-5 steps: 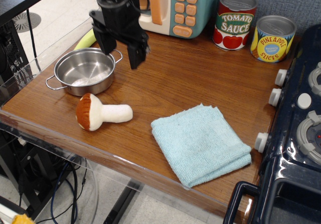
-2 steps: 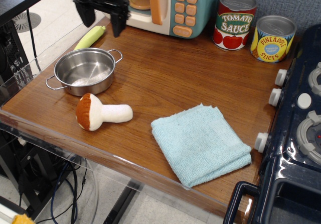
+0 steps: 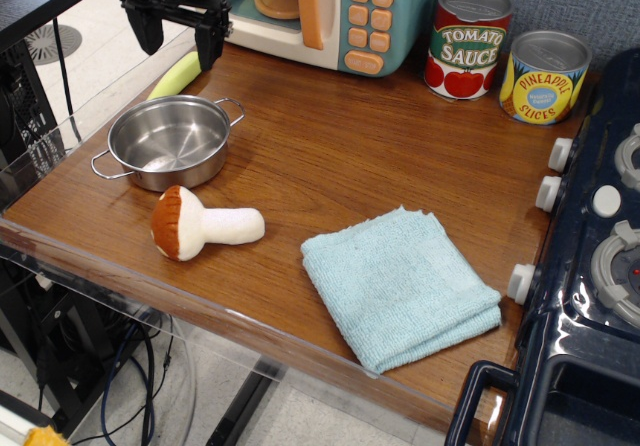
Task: Move the spoon to set partially on top of the cloth.
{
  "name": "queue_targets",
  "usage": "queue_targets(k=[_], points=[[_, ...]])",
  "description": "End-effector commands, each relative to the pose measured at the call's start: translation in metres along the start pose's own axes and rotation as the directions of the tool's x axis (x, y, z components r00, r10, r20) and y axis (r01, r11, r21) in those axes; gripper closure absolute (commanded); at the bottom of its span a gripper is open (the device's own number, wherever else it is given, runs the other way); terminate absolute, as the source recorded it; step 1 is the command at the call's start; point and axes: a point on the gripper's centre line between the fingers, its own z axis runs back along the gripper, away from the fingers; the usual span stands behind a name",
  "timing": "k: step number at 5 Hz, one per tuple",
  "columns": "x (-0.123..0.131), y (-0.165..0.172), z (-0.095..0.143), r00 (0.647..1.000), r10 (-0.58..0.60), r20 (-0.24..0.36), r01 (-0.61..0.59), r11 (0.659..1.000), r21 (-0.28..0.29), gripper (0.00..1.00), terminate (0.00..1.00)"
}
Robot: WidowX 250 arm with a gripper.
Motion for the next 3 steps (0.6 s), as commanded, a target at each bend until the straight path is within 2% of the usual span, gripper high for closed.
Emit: queue_targets(k=[1, 3], points=[[0.014, 0.027, -0.003, 1.0, 0.03, -0.008, -0.03, 0.999, 0.042, 0.0, 0.0], [0.006, 0.023, -0.023, 0.999, 0.001, -0.054, 0.002, 0.999, 0.05, 0.0, 0.0]])
